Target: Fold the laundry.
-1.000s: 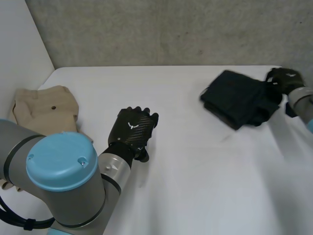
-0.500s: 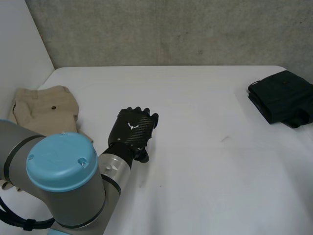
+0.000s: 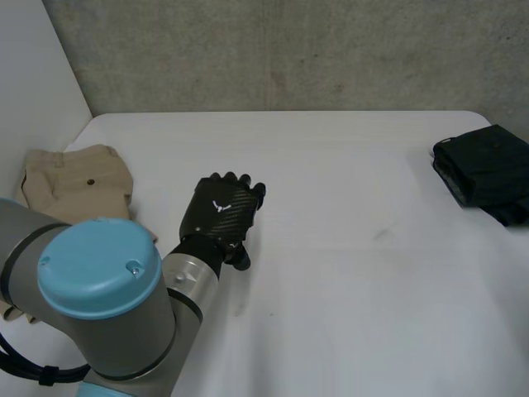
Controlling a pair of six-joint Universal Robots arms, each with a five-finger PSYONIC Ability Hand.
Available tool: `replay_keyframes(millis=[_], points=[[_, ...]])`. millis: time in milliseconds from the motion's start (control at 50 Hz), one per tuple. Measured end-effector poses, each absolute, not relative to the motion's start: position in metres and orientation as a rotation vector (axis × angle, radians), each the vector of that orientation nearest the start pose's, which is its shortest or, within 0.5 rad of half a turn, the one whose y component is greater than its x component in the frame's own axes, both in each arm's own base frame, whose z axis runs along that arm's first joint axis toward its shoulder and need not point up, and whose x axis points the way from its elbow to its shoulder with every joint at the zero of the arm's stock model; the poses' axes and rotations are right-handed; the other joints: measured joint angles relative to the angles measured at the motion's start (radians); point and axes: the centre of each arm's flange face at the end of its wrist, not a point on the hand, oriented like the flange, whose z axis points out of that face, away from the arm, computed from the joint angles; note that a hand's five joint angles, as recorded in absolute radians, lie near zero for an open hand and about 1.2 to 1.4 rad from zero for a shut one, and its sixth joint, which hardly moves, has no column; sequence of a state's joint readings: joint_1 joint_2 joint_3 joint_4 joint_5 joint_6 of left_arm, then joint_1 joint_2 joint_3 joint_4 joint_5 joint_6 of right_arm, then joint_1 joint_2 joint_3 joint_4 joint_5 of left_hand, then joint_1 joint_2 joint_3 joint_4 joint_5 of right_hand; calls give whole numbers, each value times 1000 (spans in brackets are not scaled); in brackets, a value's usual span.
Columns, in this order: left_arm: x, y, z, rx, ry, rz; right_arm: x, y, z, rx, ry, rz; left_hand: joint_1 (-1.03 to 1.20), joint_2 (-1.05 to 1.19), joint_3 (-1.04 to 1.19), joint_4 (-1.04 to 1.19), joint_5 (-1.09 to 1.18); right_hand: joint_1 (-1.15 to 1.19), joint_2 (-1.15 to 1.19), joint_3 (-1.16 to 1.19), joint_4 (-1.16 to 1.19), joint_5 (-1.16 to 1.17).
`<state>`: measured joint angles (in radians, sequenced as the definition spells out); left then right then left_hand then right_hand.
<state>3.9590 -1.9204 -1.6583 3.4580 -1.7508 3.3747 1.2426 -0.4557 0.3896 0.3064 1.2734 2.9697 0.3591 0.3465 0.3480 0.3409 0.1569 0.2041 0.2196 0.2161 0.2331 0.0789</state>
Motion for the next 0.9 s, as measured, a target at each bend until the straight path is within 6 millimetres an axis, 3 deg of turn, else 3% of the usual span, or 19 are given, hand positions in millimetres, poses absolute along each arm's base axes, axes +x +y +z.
replay_keyframes(millis=[100, 180, 200, 260, 340, 360, 400, 520, 560, 580, 600, 640, 660, 680, 700, 780, 900], points=[[-324, -186, 202, 975, 2291, -2232, -9, -506, 193, -280, 2625, -1991, -23, -26, -25, -24, -26, 0, 0, 0, 0, -9], [-322, -188, 205, 955, 2282, -2244, -11, -497, 200, -412, 2702, -1981, -34, -33, -32, -29, -33, 0, 0, 0, 0, -15], [-319, -191, 210, 931, 2270, -2258, -17, -489, 208, -557, 2802, -1978, -40, -38, -32, -35, -37, 0, 0, 0, 0, -19], [-313, -198, 218, 884, 2250, -2278, -28, -482, 222, -676, 2920, -2013, -44, -48, -41, -45, -49, 0, 0, 0, 0, -19], [-301, -212, 228, 808, 2216, -2292, -39, -479, 249, -705, 2989, -2164, -83, -76, -79, -72, -76, 0, 0, 0, 0, -19], [-301, -212, 228, 808, 2216, -2292, -39, -479, 249, -705, 2989, -2164, -83, -76, -79, -72, -76, 0, 0, 0, 0, -19], [-288, -225, 235, 744, 2189, -2291, -31, -478, 272, -665, 2928, -2318, -103, -97, -96, -93, -94, 0, 0, 0, 0, -19], [-261, -253, 242, 639, 2138, -2248, 34, -461, 311, -597, 2575, -2488, -109, -120, -112, -115, -105, 0, 0, 0, 0, -19], [-248, -264, 242, 616, 2116, -2211, 67, -447, 320, -602, 2421, -2471, -109, -120, -112, -115, -105, 0, 0, 0, 0, -19], [-248, -264, 242, 616, 2116, -2211, 67, -447, 320, -602, 2421, -2471, -109, -120, -112, -115, -105, 0, 0, 0, 0, -19], [-233, -276, 241, 604, 2096, -2156, 108, -425, 325, -633, 2254, -2414, -109, -120, -112, -115, -105, 0, 0, 0, 0, -19], [-220, -285, 238, 609, 2084, -2097, 142, -402, 325, -681, 2131, -2342, -109, -120, -112, -115, -105, 0, 0, 0, 0, -19], [-220, -285, 238, 609, 2084, -2097, 142, -402, 325, -681, 2131, -2342, -109, -120, -112, -115, -105, 0, 0, 0, 0, -19], [-206, -295, 233, 620, 2078, -2023, 181, -371, 318, -752, 2012, -2247, -109, -120, -112, -115, -105, 0, 0, 0, 0, -19], [-200, -298, 230, 624, 2077, -1993, 197, -356, 313, -785, 1968, -2203, -109, -120, -112, -115, -105, 0, 0, -4, 0, -19], [-184, -309, 220, 637, 2087, -1904, 236, -317, 293, -879, 1879, -2080, -109, -120, -112, -115, -105, 0, 0, -4, 0, -19], [-170, -328, 187, 704, 2152, -1782, 290, -241, 241, -1068, 1793, -1837, -109, -120, -112, -115, -105, 0, 0, -4, 0, -19]])
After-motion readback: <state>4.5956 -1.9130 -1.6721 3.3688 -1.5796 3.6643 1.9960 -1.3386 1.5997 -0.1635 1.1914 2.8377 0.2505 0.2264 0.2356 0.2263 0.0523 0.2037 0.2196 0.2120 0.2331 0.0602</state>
